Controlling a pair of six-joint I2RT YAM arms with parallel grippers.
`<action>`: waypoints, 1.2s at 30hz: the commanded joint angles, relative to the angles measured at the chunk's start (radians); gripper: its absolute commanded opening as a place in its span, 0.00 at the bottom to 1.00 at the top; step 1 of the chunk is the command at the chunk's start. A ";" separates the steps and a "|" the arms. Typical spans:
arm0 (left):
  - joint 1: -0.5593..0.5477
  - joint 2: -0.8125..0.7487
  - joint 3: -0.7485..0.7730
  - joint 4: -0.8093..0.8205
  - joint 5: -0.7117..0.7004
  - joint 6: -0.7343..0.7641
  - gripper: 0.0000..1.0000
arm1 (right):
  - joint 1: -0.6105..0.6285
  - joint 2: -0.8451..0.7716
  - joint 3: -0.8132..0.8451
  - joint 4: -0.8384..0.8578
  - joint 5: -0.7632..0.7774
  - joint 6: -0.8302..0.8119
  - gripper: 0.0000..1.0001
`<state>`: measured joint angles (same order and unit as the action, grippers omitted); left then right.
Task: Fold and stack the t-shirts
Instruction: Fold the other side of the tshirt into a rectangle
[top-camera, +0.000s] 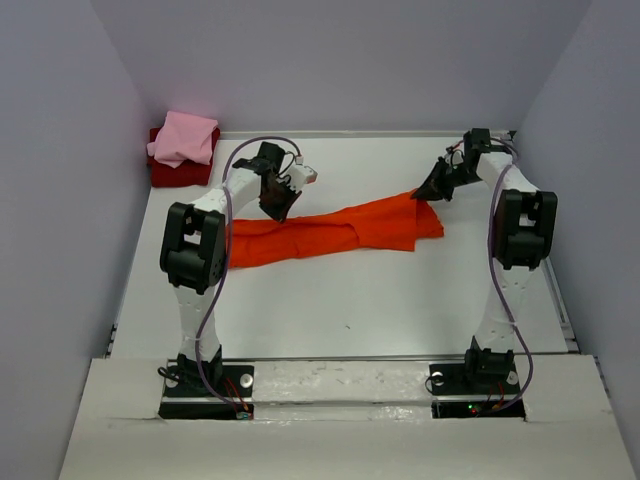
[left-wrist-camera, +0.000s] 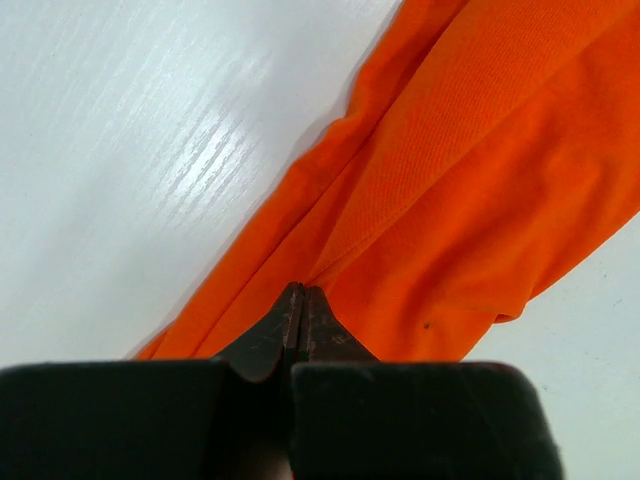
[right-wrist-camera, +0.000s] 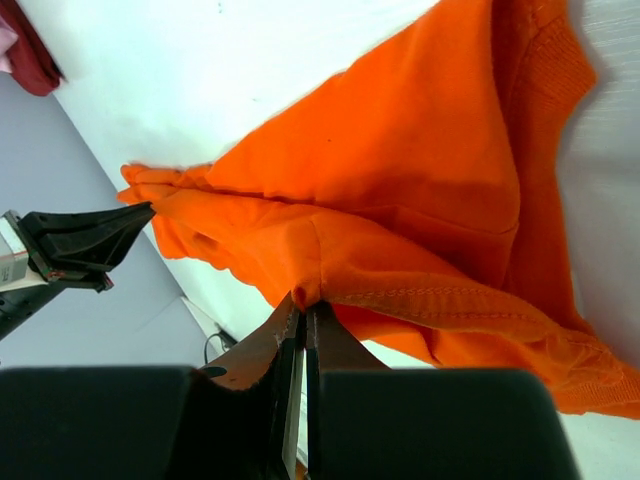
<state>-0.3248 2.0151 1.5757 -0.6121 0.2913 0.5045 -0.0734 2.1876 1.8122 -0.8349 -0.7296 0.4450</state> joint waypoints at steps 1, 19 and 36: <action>0.012 -0.012 0.037 -0.025 -0.024 -0.006 0.03 | 0.007 0.034 0.071 -0.010 -0.007 0.014 0.03; 0.015 0.117 0.155 -0.051 -0.127 -0.047 0.02 | -0.011 0.242 0.305 0.042 0.045 0.081 0.00; 0.015 0.067 0.113 0.130 -0.270 -0.063 0.01 | -0.020 0.212 0.289 0.089 0.110 0.052 0.75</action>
<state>-0.3187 2.1635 1.6749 -0.5045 0.0769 0.4431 -0.0818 2.4687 2.0800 -0.7685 -0.6876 0.5251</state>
